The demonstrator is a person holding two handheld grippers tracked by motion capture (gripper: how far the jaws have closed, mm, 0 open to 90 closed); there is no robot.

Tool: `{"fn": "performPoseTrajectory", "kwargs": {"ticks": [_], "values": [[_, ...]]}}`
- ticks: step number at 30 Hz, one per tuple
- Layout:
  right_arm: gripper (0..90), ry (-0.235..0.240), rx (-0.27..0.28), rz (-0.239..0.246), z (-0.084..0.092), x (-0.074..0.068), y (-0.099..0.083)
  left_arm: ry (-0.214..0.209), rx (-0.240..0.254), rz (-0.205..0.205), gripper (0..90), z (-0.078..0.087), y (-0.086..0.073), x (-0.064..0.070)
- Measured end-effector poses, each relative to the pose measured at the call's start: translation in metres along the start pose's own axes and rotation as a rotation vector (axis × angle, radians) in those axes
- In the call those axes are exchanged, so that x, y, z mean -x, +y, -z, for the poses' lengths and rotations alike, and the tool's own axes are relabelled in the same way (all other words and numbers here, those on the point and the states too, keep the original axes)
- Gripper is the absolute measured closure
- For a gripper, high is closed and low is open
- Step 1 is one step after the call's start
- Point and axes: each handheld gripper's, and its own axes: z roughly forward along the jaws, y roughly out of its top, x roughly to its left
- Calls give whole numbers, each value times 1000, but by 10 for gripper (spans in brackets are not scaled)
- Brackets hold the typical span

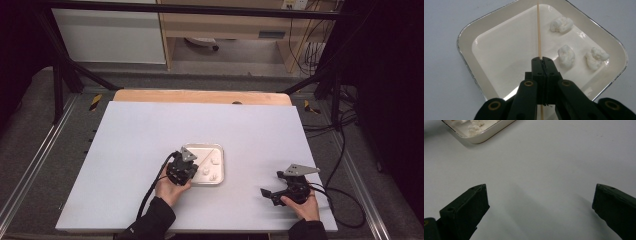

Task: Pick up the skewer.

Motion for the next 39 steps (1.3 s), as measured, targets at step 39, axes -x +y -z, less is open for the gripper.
{"fn": "performPoseTrajectory", "kwargs": {"ticks": [39], "values": [[13,-149,4,383,-10,-52,41,-144,36,-135,888,41,4,-10]]}}
